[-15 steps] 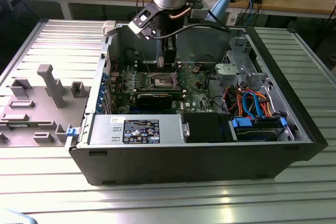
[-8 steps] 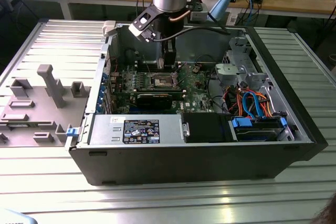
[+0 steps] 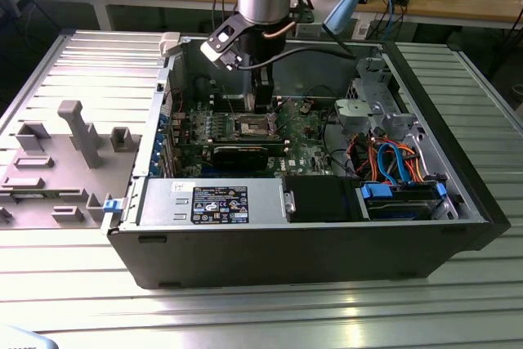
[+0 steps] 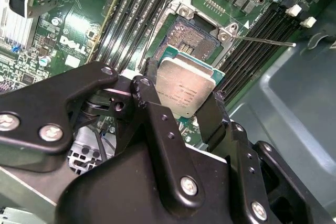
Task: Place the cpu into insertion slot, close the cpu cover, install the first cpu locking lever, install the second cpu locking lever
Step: 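Place the cpu into insertion slot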
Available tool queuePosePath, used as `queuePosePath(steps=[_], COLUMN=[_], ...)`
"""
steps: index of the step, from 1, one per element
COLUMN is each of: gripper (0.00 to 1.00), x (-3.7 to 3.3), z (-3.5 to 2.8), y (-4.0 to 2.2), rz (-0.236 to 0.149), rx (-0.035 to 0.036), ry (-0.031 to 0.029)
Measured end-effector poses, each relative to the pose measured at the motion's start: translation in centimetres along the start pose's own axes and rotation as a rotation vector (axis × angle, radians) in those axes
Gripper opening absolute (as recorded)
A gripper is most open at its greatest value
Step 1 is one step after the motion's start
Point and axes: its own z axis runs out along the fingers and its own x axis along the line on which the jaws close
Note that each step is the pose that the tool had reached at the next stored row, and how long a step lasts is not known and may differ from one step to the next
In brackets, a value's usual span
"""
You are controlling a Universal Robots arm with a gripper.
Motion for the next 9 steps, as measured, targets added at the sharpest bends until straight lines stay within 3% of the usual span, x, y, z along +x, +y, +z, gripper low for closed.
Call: queuePosePath(steps=[5,9], gripper=[0.55,0.55], x=[-0.02,-0.05], z=[0.58,1.58], y=[-0.08,-0.17], rz=[0.001,0.01], rx=[-0.0001,-0.0004], ry=[0.0017,0.0011])
